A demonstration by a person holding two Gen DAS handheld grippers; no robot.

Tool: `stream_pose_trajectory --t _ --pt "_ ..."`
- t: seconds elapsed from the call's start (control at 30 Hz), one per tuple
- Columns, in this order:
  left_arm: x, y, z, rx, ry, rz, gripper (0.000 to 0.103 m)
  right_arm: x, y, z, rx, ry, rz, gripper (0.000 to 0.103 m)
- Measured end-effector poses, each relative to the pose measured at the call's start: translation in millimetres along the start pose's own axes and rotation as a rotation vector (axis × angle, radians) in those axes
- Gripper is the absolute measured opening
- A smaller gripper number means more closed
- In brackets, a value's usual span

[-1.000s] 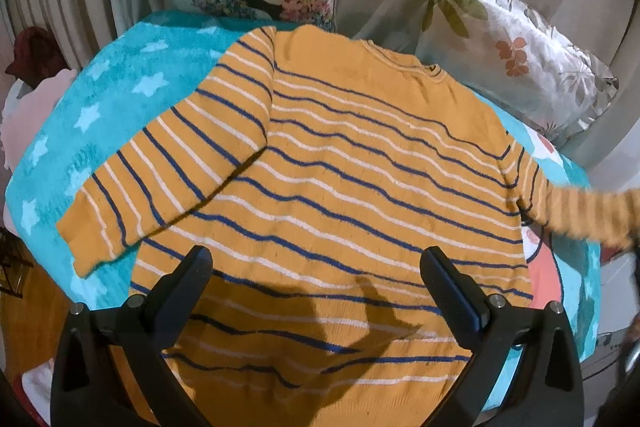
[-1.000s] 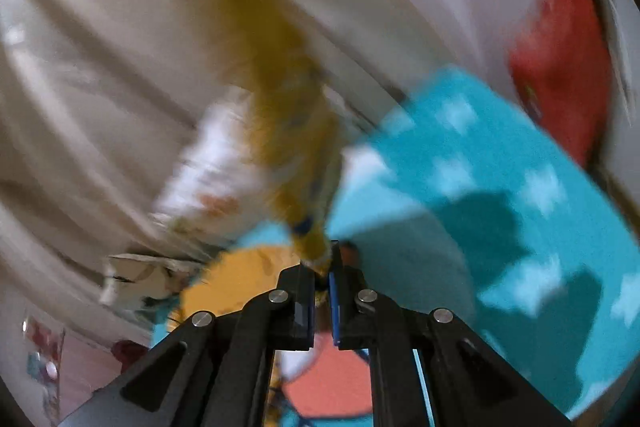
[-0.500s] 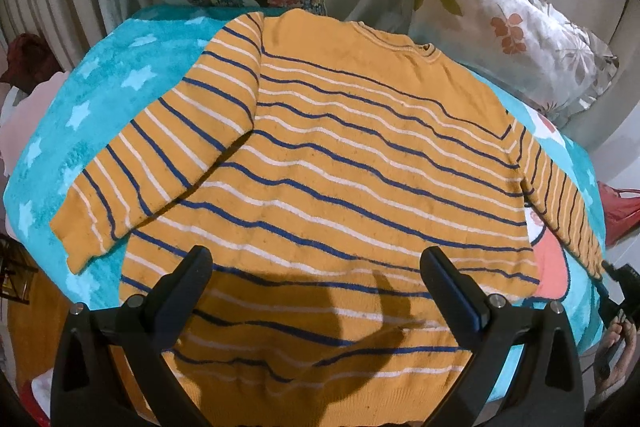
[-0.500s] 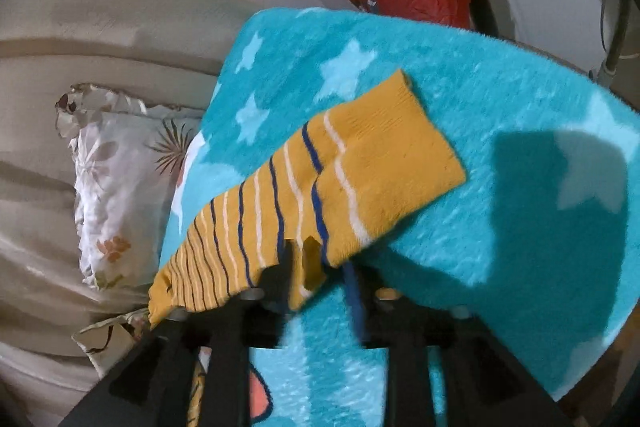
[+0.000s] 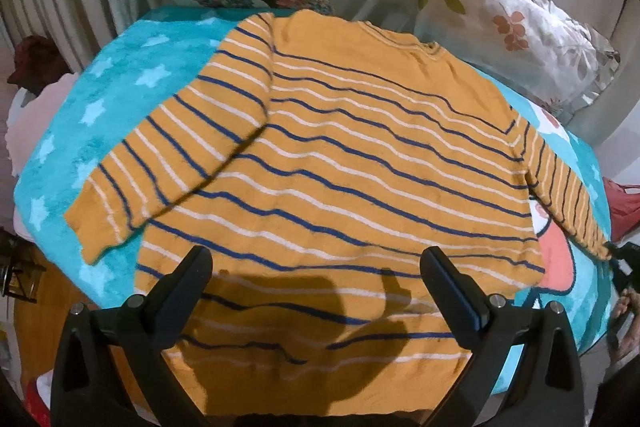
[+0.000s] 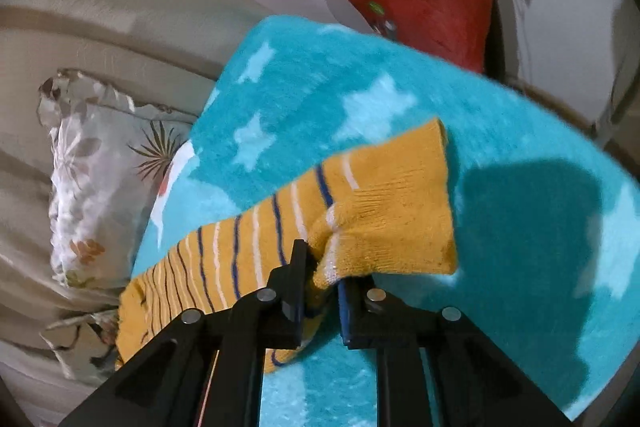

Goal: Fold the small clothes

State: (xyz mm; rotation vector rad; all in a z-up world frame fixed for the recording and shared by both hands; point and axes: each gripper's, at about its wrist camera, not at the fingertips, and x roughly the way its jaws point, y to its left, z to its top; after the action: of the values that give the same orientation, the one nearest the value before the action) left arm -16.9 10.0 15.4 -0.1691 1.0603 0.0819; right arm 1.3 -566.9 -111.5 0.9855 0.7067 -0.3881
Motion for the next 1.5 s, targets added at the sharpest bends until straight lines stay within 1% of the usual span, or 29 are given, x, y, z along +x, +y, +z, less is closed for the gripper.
stream_pose_trajectory --t 0.07,0.13,0.2,0.23,0.27,0.33,0.4,0.5,0.57,0.7,0.87,0.9,0.97,1.03,1.13,1.17,1.23,1.3,1.37,1.4,1.5 --pt "-5 8 2 -0.013 -0.014 0.012 0.103 -7 15 4 -0.034 -0.016 0.017 0.013" --pt "-7 16 4 -0.026 -0.021 0.013 0.103 -19 39 5 -0.086 -0.039 0.047 0.011" --pt "-9 24 9 -0.039 -0.029 0.012 0.103 -29 72 2 -0.147 -0.051 0.1 0.01" --pt "-8 28 10 -0.044 -0.032 0.01 0.103 -33 86 0 -0.171 -0.054 0.122 0.007" --pt "-8 32 13 -0.048 -0.034 0.007 0.103 -37 106 -5 -0.208 -0.059 0.145 0.007" --pt "-6 39 16 -0.051 -0.035 -0.004 0.103 -40 141 -17 -0.27 -0.058 0.188 0.007" --pt "-5 48 20 -0.047 -0.035 -0.013 0.103 -38 180 -36 -0.34 -0.046 0.223 0.007" --pt "-5 65 26 -0.046 -0.044 -0.018 0.103 -25 230 -69 -0.409 -0.003 0.265 0.007" --pt "-5 81 31 -0.052 -0.051 -0.023 0.103 -12 259 -93 -0.449 0.035 0.277 0.007" --pt "-3 112 39 -0.064 -0.053 -0.027 0.103 20 313 -146 -0.515 0.116 0.285 0.007" --pt "4 163 47 -0.12 -0.042 -0.027 0.103 61 374 -216 -0.606 0.219 0.285 0.007" --pt "5 171 47 -0.129 -0.04 -0.027 0.103 73 389 -237 -0.642 0.243 0.272 0.007" --pt "7 189 47 -0.152 -0.034 -0.021 0.103 92 409 -265 -0.699 0.268 0.249 0.007" --pt "9 207 46 -0.177 -0.029 -0.016 0.103 114 429 -302 -0.768 0.302 0.218 0.007" --pt "12 234 42 -0.215 -0.017 -0.001 0.103 140 449 -343 -0.876 0.321 0.157 0.007" --pt "13 244 40 -0.232 -0.012 0.006 0.103 151 454 -357 -0.913 0.342 0.141 0.009" --pt "14 258 38 -0.257 -0.005 0.014 0.103 166 459 -375 -0.959 0.375 0.102 0.01" --pt "16 272 35 -0.287 0.0 0.026 0.103 175 462 -388 -0.993 0.394 0.084 0.01" --pt "17 284 33 -0.311 0.006 0.035 0.103 183 467 -399 -1.002 0.417 0.082 0.014" --pt "18 289 32 -0.322 0.009 0.038 0.103 187 469 -405 -0.996 0.443 0.099 0.014" --pt "19 297 31 -0.333 0.011 0.041 0.103 196 477 -419 -1.018 0.46 0.094 0.021"
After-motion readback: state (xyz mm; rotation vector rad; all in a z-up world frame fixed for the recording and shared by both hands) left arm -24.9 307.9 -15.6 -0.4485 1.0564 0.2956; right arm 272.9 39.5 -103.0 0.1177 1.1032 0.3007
